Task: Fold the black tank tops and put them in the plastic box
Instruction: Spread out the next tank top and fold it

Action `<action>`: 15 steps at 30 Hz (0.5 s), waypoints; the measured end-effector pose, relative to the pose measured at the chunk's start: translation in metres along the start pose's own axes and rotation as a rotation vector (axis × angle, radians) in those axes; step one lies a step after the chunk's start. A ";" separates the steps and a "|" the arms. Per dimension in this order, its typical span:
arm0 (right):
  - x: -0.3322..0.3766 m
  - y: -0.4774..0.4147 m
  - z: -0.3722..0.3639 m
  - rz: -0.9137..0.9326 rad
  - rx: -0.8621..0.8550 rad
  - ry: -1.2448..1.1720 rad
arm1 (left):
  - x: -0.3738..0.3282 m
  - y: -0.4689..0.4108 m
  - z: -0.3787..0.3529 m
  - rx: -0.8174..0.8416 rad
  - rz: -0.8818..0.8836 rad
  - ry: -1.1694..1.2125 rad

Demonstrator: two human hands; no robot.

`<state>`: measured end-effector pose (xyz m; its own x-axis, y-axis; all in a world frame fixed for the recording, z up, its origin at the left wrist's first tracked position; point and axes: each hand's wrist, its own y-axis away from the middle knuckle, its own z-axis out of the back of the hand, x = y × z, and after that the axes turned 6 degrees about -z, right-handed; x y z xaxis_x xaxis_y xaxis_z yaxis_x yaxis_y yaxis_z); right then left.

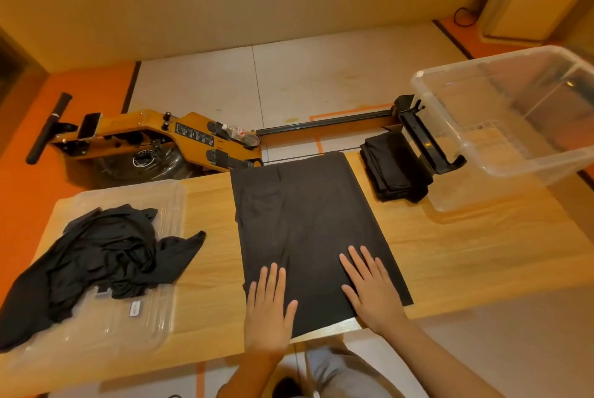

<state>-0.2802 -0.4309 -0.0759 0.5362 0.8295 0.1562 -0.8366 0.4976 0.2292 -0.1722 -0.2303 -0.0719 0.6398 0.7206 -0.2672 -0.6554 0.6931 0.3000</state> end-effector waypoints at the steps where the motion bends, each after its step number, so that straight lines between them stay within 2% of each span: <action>1: 0.000 0.005 -0.002 -0.007 0.041 0.008 | 0.007 0.002 -0.002 0.026 -0.017 -0.026; 3: 0.002 0.014 -0.005 -0.013 0.076 0.010 | 0.020 0.005 -0.001 0.040 -0.035 -0.067; 6: 0.006 0.023 -0.008 0.053 0.042 0.008 | 0.030 0.009 0.008 -0.032 -0.069 -0.093; 10: -0.001 0.041 -0.013 0.158 0.091 0.036 | 0.039 0.032 -0.001 0.017 -0.251 -0.118; 12: -0.006 0.047 -0.015 0.199 0.128 0.085 | 0.047 0.046 -0.010 0.062 -0.268 -0.173; 15: -0.006 0.047 -0.018 0.194 0.087 0.086 | 0.055 0.056 -0.015 0.035 -0.252 -0.202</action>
<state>-0.3247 -0.4077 -0.0832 0.3518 0.9279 0.1237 -0.9081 0.3061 0.2859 -0.1797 -0.1517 -0.0832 0.8494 0.5058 -0.1508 -0.4542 0.8460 0.2794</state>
